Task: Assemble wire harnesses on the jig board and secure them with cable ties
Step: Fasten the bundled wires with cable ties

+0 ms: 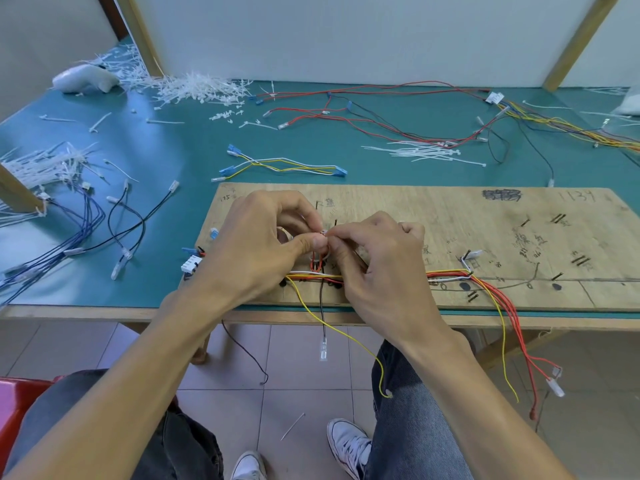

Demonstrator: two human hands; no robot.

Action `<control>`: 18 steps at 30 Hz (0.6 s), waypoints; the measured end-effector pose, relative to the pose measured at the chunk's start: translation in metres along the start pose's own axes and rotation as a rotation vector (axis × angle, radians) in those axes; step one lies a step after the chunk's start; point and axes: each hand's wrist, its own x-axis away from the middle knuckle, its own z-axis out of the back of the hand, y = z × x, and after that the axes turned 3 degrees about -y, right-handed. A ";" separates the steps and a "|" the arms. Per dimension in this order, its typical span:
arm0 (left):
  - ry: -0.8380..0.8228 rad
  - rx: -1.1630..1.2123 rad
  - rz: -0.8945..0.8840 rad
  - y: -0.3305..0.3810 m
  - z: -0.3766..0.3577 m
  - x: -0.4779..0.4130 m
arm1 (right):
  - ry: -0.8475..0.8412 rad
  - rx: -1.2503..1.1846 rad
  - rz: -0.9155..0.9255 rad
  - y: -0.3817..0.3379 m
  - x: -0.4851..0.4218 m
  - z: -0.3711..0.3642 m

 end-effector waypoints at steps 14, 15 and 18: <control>-0.021 0.021 -0.063 -0.001 -0.001 -0.002 | -0.008 0.119 -0.024 -0.007 0.001 0.007; -0.024 0.018 -0.068 -0.002 -0.001 -0.002 | -0.012 0.143 -0.012 -0.008 0.000 0.007; -0.030 -0.003 -0.087 -0.001 0.000 -0.002 | -0.016 0.223 0.020 -0.010 -0.001 0.007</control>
